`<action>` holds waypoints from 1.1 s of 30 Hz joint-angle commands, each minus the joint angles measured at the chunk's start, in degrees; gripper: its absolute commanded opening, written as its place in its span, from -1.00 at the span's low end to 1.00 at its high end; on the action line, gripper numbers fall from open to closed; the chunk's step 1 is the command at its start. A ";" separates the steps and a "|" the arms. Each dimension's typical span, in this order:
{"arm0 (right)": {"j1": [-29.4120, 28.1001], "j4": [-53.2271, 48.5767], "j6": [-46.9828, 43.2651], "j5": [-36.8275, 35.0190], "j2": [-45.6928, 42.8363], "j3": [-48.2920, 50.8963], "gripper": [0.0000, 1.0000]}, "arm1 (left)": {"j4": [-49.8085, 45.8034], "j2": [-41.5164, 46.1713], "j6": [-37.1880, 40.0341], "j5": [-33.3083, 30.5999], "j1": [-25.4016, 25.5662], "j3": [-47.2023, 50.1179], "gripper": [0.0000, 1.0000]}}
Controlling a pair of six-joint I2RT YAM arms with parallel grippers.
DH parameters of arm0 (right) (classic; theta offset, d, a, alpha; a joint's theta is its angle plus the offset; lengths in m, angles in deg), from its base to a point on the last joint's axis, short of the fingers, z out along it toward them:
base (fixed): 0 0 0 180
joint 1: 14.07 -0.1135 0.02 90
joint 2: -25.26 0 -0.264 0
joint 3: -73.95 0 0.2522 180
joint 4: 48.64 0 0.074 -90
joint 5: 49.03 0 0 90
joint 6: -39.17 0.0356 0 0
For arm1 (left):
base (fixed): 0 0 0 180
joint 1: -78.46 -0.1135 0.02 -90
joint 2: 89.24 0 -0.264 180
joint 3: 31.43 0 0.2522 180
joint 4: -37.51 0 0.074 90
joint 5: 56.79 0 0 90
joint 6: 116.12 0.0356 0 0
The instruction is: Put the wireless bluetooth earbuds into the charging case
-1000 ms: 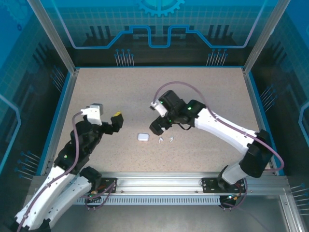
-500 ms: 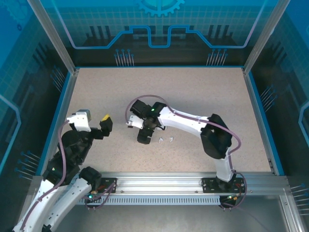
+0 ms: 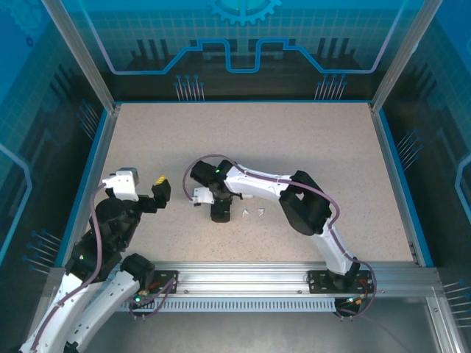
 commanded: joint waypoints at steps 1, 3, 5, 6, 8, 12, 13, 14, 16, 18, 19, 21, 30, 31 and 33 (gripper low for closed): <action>-0.76 -2.35 -0.88 1.11 2.11 -2.12 0.64 | -0.33 0.59 0.92 -1.13 -0.40 -0.63 0.98; -0.75 -2.27 -0.75 1.48 2.97 -2.51 0.60 | -0.24 0.54 0.82 -1.13 -0.47 -0.53 0.97; -0.61 -2.44 -0.56 1.28 3.76 -3.03 0.56 | -0.24 0.55 0.76 -1.09 -0.45 -0.48 0.97; -0.57 -2.60 -0.43 1.18 4.21 -3.25 0.53 | -0.15 0.56 0.66 -1.10 -0.40 -0.48 0.98; -0.40 -2.94 -0.19 1.62 4.86 -3.66 0.47 | -0.15 0.51 0.59 -1.06 -0.39 -0.48 0.97; -0.32 -3.12 0.05 1.74 6.10 -3.76 0.32 | 0.02 0.55 0.59 -1.04 -0.38 -0.26 0.97; -0.23 -3.31 0.22 1.29 6.38 -3.82 0.30 | 0.02 0.54 0.48 -1.01 -0.36 -0.23 0.97; -0.21 -3.56 0.31 1.22 6.55 -3.80 0.26 | 0.03 0.44 0.38 -0.92 -0.40 -0.22 0.97; -0.06 -3.35 0.54 1.80 6.43 -3.43 0.21 | 0.11 0.42 0.02 -0.75 -0.40 -0.13 0.97; 0.03 -2.65 0.72 2.62 5.83 -2.81 0.13 | 0.28 0.26 -0.18 -0.66 -0.40 0.00 0.97; 0.11 -2.18 0.84 3.00 5.37 -2.48 0.11 | 0.33 0.20 -0.18 -0.70 -0.46 0.02 0.97; 0.35 -0.79 1.09 3.66 3.78 -1.31 0.06 | 0.46 0.06 -0.33 -0.61 -0.41 0.05 0.97; 2.26 6.67 2.51 4.95 -7.53 6.46 -0.09 | 3.66 -2.84 -4.54 3.91 -0.43 1.86 0.97; 2.61 7.41 2.82 5.27 -8.91 7.63 -0.09 | 4.15 -3.58 -5.05 4.78 -0.39 2.04 0.98; 3.53 9.21 3.43 6.03 -12.60 10.56 -0.10 | 5.07 -5.76 -6.09 6.35 -0.40 2.07 0.97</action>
